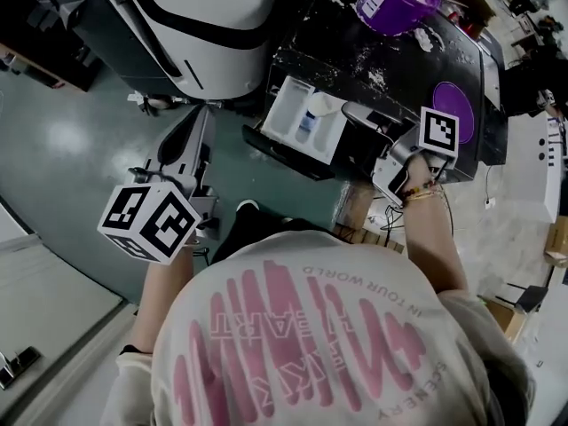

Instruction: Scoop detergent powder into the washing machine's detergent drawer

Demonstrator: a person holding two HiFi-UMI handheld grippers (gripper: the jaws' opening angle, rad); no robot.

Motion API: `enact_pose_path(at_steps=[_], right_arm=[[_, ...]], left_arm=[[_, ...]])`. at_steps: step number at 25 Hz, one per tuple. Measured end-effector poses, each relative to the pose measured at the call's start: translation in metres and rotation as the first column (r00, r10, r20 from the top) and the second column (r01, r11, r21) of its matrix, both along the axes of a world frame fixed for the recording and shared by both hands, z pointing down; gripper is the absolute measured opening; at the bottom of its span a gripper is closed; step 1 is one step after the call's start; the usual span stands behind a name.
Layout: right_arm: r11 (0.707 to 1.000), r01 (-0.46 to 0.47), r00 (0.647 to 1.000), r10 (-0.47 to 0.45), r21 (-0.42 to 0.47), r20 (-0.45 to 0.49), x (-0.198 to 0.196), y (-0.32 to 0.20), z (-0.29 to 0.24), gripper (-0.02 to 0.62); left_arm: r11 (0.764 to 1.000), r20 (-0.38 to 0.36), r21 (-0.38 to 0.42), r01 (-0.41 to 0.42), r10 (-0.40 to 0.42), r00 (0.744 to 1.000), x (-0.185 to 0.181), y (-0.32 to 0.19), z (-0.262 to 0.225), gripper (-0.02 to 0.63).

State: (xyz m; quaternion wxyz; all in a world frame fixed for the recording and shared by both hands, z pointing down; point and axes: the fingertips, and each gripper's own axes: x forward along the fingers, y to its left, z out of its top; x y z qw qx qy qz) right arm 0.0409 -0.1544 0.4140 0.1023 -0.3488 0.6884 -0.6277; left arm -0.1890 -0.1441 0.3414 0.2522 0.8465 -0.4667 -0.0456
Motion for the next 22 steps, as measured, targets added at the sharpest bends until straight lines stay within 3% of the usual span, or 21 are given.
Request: enact_pose_path(at_steps=[10, 22], right_arm=[[0.997, 0.072, 0.984, -0.07, 0.007, -0.166, -0.02, -0.005, 0.024, 0.005], [0.987, 0.162, 0.914, -0.152, -0.004, -0.376, -0.043, -0.012, 0.05, 0.005]], left_arm=[[0.998, 0.007, -0.003, 0.069, -0.069, 0.998, -0.02, 0.015, 0.002, 0.002], [0.991, 0.005, -0.011, 0.134, -0.134, 0.991, -0.043, 0.027, 0.007, 0.002]])
